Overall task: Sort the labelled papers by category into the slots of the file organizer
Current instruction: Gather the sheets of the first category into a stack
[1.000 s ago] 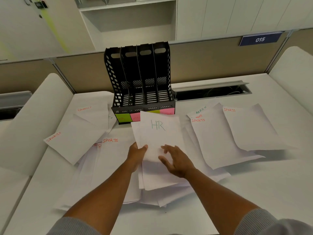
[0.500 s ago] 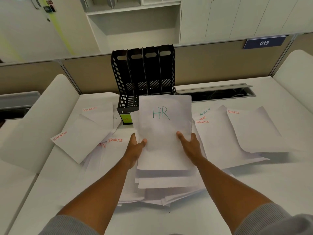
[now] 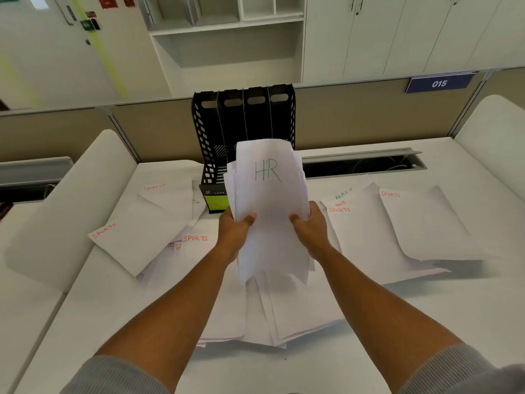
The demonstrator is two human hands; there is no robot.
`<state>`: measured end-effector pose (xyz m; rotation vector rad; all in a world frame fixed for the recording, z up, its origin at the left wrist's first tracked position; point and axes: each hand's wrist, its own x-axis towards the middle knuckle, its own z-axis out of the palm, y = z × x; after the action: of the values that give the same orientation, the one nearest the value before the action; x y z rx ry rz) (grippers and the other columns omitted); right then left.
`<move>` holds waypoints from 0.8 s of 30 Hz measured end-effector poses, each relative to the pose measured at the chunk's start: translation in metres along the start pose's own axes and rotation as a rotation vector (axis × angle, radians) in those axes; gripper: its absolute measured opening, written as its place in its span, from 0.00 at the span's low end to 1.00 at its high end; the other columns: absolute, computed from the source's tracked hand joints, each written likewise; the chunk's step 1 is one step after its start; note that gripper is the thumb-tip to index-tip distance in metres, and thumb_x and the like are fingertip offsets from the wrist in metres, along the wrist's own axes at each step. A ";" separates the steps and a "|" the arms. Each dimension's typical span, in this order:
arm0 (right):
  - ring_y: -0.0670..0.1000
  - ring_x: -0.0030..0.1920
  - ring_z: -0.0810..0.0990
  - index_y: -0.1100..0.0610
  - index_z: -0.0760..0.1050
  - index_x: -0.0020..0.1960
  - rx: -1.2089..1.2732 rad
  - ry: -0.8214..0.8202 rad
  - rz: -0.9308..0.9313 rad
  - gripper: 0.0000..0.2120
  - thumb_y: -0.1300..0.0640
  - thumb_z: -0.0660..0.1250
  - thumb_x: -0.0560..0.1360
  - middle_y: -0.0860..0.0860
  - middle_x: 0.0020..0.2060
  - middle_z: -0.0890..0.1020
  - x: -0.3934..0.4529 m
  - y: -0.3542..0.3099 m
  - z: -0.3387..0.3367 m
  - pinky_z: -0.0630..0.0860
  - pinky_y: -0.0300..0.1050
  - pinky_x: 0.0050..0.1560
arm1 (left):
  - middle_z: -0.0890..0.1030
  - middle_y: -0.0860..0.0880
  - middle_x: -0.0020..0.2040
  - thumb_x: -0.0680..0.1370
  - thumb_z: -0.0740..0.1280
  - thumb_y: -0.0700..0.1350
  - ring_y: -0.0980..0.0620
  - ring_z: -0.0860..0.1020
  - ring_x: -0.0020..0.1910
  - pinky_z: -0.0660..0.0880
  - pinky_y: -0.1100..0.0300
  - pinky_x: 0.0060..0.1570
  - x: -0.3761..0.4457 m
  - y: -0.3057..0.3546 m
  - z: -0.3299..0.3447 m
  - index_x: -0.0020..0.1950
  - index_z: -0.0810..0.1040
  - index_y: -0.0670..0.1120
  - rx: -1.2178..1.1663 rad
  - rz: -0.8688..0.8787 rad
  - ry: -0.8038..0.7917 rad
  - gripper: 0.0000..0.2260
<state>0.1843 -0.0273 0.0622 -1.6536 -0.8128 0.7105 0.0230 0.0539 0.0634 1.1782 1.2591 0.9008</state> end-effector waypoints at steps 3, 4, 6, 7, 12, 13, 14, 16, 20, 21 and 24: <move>0.47 0.41 0.77 0.53 0.66 0.54 0.000 0.068 -0.070 0.11 0.58 0.67 0.76 0.49 0.45 0.75 0.002 -0.013 0.004 0.77 0.34 0.36 | 0.78 0.53 0.49 0.72 0.75 0.46 0.48 0.78 0.50 0.78 0.57 0.46 -0.001 0.014 0.009 0.58 0.70 0.52 -0.041 0.032 0.023 0.19; 0.47 0.41 0.77 0.53 0.66 0.55 0.002 0.082 -0.086 0.12 0.58 0.68 0.76 0.49 0.45 0.75 0.003 -0.016 0.005 0.78 0.35 0.38 | 0.78 0.52 0.50 0.72 0.75 0.47 0.48 0.78 0.50 0.78 0.57 0.47 -0.001 0.017 0.010 0.58 0.70 0.52 -0.047 0.049 0.022 0.20; 0.48 0.43 0.78 0.53 0.66 0.58 0.028 0.099 -0.110 0.16 0.56 0.69 0.74 0.49 0.48 0.76 0.003 -0.020 0.005 0.77 0.34 0.38 | 0.79 0.49 0.53 0.71 0.76 0.49 0.48 0.79 0.51 0.80 0.53 0.50 -0.003 0.022 0.012 0.61 0.72 0.51 -0.061 0.097 -0.005 0.22; 0.49 0.44 0.78 0.53 0.67 0.58 0.041 0.104 -0.115 0.17 0.55 0.70 0.74 0.49 0.49 0.77 0.003 -0.021 0.005 0.76 0.33 0.38 | 0.80 0.49 0.54 0.70 0.76 0.49 0.49 0.80 0.52 0.80 0.52 0.50 -0.003 0.024 0.011 0.62 0.72 0.50 -0.069 0.126 -0.020 0.23; 0.51 0.48 0.79 0.51 0.68 0.60 0.040 0.118 -0.115 0.18 0.52 0.70 0.74 0.49 0.51 0.77 0.001 -0.017 0.001 0.80 0.41 0.44 | 0.81 0.48 0.56 0.69 0.76 0.52 0.48 0.80 0.53 0.81 0.52 0.49 -0.008 0.023 0.009 0.64 0.74 0.50 -0.087 0.176 -0.060 0.26; 0.51 0.48 0.79 0.50 0.68 0.59 0.046 0.120 -0.121 0.17 0.52 0.70 0.74 0.48 0.50 0.77 0.000 -0.016 0.000 0.79 0.38 0.42 | 0.82 0.50 0.54 0.68 0.77 0.53 0.50 0.81 0.52 0.82 0.55 0.45 -0.009 0.022 0.008 0.61 0.76 0.53 -0.100 0.180 -0.061 0.23; 0.50 0.47 0.79 0.49 0.68 0.58 0.052 0.119 -0.127 0.16 0.52 0.70 0.74 0.47 0.49 0.77 -0.002 -0.015 0.000 0.78 0.33 0.38 | 0.82 0.52 0.52 0.68 0.77 0.53 0.51 0.81 0.51 0.82 0.58 0.42 -0.010 0.021 0.007 0.58 0.77 0.56 -0.109 0.183 -0.060 0.20; 0.48 0.45 0.78 0.46 0.68 0.56 0.060 0.117 -0.122 0.16 0.52 0.71 0.73 0.44 0.46 0.77 -0.006 -0.011 -0.002 0.75 0.29 0.35 | 0.83 0.54 0.48 0.68 0.77 0.52 0.53 0.82 0.48 0.80 0.62 0.37 -0.012 0.019 0.006 0.53 0.78 0.57 -0.117 0.184 -0.062 0.16; 0.48 0.46 0.79 0.49 0.73 0.59 0.067 0.109 -0.089 0.16 0.53 0.71 0.73 0.44 0.46 0.79 -0.013 0.004 -0.004 0.78 0.32 0.40 | 0.84 0.57 0.44 0.68 0.78 0.51 0.57 0.82 0.44 0.78 0.64 0.35 -0.013 0.016 0.004 0.48 0.80 0.59 -0.088 0.170 -0.080 0.12; 0.49 0.47 0.80 0.51 0.73 0.60 0.058 0.103 -0.076 0.17 0.53 0.71 0.73 0.46 0.48 0.80 -0.015 0.008 -0.005 0.79 0.36 0.42 | 0.84 0.55 0.44 0.69 0.77 0.52 0.56 0.82 0.44 0.78 0.64 0.34 -0.014 0.014 0.003 0.48 0.79 0.59 -0.065 0.153 -0.086 0.11; 0.52 0.49 0.80 0.53 0.74 0.62 0.030 0.082 -0.031 0.18 0.52 0.70 0.74 0.48 0.49 0.80 -0.019 0.018 -0.006 0.80 0.47 0.49 | 0.82 0.52 0.46 0.71 0.75 0.53 0.51 0.81 0.46 0.77 0.63 0.34 -0.014 0.007 0.002 0.49 0.77 0.56 0.018 0.080 -0.109 0.11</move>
<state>0.1810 -0.0490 0.0468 -1.6287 -0.7646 0.6267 0.0236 0.0417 0.0730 1.2829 1.1408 0.8730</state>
